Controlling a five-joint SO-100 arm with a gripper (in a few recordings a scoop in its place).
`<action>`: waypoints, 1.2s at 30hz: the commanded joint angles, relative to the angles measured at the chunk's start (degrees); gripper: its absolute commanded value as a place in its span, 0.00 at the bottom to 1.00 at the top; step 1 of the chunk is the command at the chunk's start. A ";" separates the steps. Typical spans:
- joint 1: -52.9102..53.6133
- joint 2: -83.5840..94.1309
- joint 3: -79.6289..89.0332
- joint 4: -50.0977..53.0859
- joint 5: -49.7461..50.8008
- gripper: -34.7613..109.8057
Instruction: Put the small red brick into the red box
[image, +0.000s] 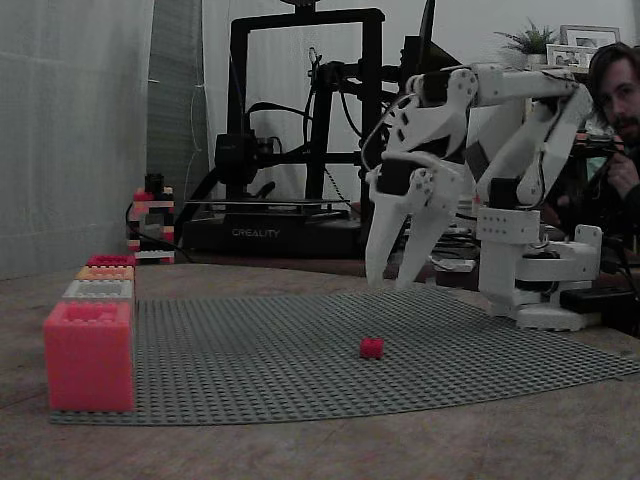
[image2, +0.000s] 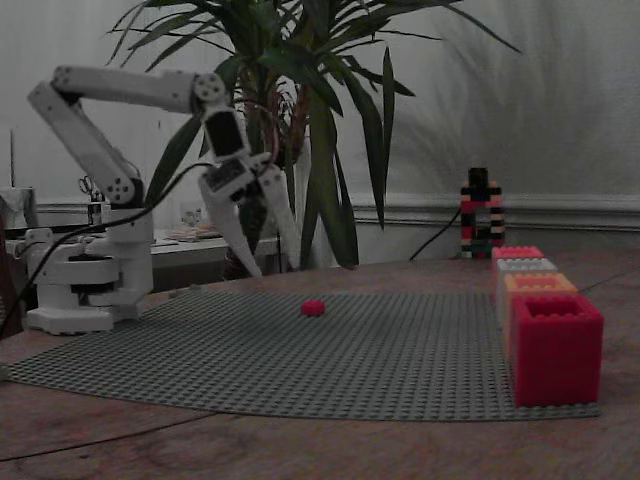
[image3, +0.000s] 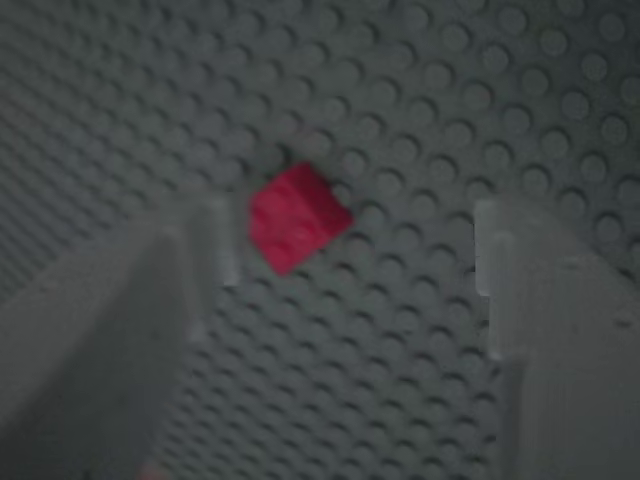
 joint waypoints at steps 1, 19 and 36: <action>-3.25 -4.22 -6.24 -0.26 -2.81 0.42; -8.26 -24.70 -16.08 -6.24 -1.76 0.42; -9.58 -29.62 -16.87 -10.02 -1.32 0.39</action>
